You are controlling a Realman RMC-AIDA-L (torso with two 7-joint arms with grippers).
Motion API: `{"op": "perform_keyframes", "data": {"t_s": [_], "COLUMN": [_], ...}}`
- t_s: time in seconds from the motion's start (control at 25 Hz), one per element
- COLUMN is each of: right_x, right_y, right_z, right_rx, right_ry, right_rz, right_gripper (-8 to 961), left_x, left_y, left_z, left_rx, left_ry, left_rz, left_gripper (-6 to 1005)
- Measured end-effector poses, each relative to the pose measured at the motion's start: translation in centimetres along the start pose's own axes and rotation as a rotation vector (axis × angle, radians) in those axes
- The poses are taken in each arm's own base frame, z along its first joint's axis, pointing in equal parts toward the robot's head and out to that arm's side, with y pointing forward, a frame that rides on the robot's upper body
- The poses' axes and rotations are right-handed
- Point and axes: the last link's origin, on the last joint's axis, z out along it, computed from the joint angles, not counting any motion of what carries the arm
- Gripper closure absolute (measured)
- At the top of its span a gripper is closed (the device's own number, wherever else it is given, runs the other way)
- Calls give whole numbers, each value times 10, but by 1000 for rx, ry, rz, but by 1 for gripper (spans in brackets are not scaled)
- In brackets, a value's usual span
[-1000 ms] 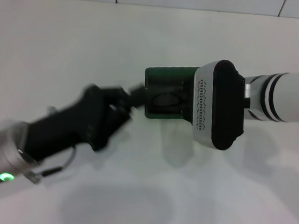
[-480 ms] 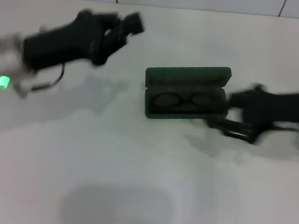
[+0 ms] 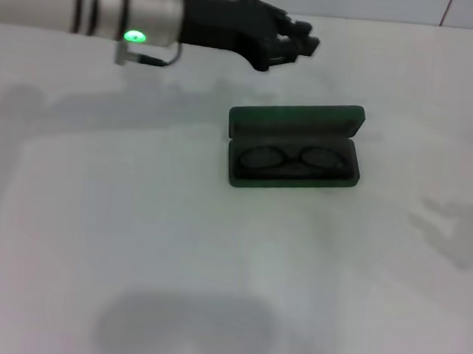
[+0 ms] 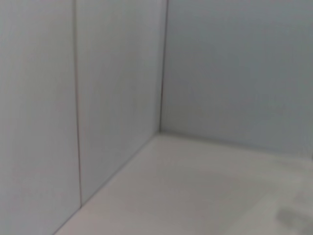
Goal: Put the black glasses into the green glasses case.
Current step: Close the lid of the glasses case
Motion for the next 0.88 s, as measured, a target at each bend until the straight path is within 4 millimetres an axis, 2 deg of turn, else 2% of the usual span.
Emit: {"op": "perform_keyframes", "data": {"t_s": [0.08, 0.24, 0.88], "right_x": [7, 17, 24], "right_y": [0, -1, -7], "right_z": [-2, -1, 9], "right_rx": [11, 15, 21], "right_ry": [-11, -26, -8], "right_rz": [14, 20, 17], "right_gripper": [618, 608, 570], "left_x": [-5, -14, -44], "left_y": [3, 8, 21], "left_z": [16, 30, 38], "left_rx": [19, 48, 69], "left_ry": [-57, -93, -132], "left_rz": [0, -26, -72], "left_gripper": [761, 767, 780]}}
